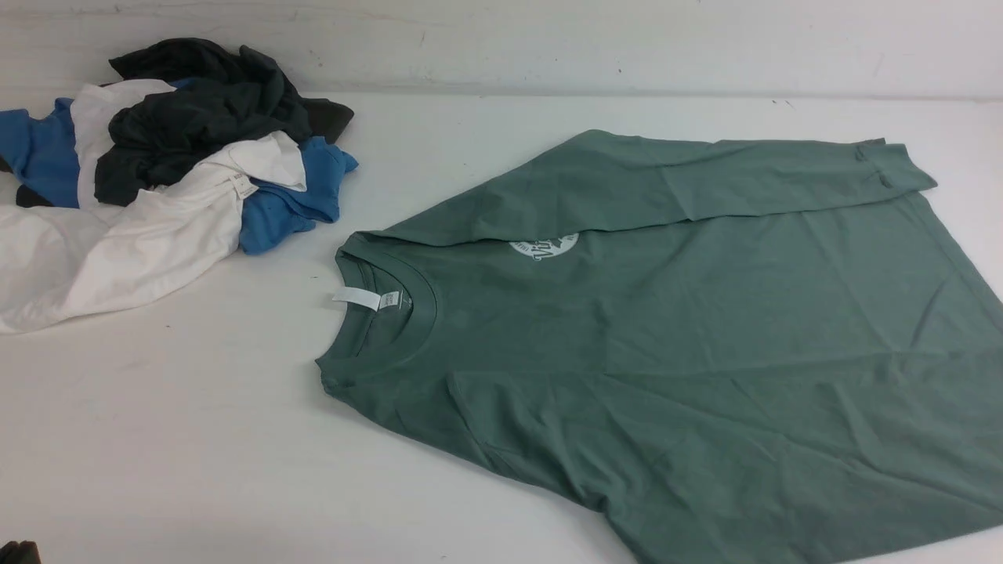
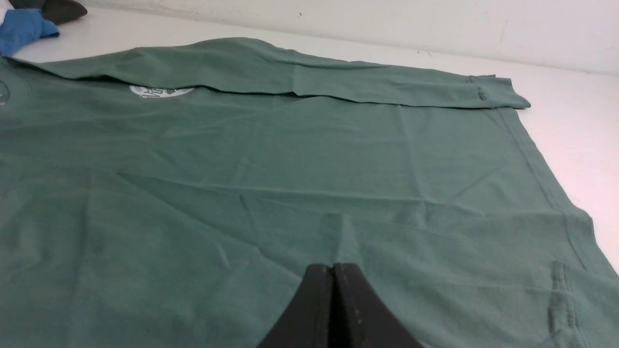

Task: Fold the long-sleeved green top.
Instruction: Hold the cuff closest to the cuff with your right arm

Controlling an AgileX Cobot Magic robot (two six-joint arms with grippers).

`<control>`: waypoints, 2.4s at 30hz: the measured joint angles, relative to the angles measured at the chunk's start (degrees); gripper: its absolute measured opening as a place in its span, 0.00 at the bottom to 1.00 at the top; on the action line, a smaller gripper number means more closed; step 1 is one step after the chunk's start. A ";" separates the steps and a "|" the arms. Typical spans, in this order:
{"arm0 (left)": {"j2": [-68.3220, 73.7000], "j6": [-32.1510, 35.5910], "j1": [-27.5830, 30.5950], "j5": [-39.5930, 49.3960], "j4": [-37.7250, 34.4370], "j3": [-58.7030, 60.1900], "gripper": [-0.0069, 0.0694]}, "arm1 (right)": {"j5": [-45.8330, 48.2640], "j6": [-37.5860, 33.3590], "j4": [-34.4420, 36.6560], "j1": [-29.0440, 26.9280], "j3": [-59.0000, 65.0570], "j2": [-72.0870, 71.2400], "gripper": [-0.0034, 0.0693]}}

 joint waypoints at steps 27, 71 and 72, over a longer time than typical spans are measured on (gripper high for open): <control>0.00 0.00 0.00 0.00 0.00 0.00 0.09 | 0.00 0.00 0.00 0.00 0.00 0.00 0.03; 0.00 0.00 0.00 0.00 0.00 0.00 0.09 | -13.62 21.77 52.38 0.00 0.13 0.00 0.03; 0.00 0.00 0.00 0.00 0.00 0.00 0.09 | -15.33 18.38 51.90 0.00 0.07 0.00 0.03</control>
